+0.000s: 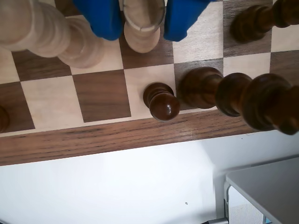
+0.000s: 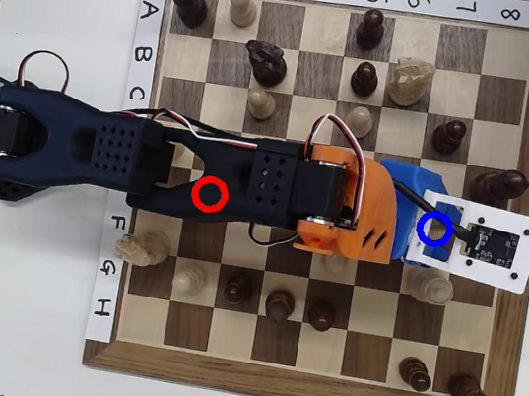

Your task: Move the piece to destination

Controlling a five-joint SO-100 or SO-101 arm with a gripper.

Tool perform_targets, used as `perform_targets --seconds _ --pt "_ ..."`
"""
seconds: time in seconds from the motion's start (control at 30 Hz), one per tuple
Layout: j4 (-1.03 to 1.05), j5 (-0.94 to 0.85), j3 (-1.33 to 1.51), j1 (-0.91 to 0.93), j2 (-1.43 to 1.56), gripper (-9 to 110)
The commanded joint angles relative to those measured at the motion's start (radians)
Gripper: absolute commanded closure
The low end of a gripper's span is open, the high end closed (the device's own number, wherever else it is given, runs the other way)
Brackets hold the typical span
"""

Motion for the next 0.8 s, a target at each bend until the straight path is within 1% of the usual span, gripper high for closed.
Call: perform_targets --seconds 0.0,0.1,0.2,0.57,0.77 --pt "0.009 0.225 -0.127 -0.017 0.370 88" --pt "0.034 0.210 -0.077 -0.012 0.436 88" --pt "0.037 0.201 0.038 -0.002 0.551 89" --pt "-0.175 0.152 0.701 0.043 1.092 90" --pt "-0.302 0.054 1.071 0.043 1.391 91"
